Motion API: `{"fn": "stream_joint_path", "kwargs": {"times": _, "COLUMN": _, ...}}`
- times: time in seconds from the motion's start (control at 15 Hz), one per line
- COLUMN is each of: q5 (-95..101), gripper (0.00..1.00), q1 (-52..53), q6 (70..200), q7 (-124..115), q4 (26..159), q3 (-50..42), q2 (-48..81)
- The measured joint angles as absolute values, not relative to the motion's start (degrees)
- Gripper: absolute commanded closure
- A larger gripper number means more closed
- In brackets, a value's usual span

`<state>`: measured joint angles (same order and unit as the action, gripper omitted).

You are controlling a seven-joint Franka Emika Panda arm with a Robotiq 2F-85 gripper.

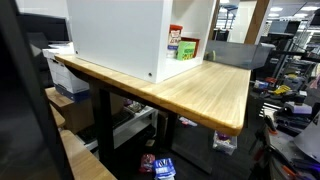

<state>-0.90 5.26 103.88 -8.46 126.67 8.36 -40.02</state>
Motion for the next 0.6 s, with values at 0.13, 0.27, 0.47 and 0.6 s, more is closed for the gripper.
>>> {"fn": "stream_joint_path", "kwargs": {"times": 0.13, "q5": -1.3, "gripper": 0.0, "q1": 6.3, "q6": 104.4, "q7": -8.5, "q4": 128.1, "q3": 8.4, "q2": -40.1}}
{"fn": "stream_joint_path", "kwargs": {"times": 0.27, "q5": -2.5, "gripper": 0.0, "q1": 7.3, "q6": 104.6, "q7": -8.4, "q4": 129.3, "q3": 8.1, "q2": -40.2}}
{"fn": "stream_joint_path", "kwargs": {"times": 0.47, "q5": -5.2, "gripper": 0.0, "q1": 8.2, "q6": 106.9, "q7": -8.4, "q4": 131.4, "q3": 7.7, "q2": -40.6}}
{"fn": "stream_joint_path", "kwargs": {"times": 0.6, "q5": -7.2, "gripper": 0.0, "q1": 8.7, "q6": 109.7, "q7": -8.4, "q4": 133.0, "q3": 7.3, "q2": -40.8}}
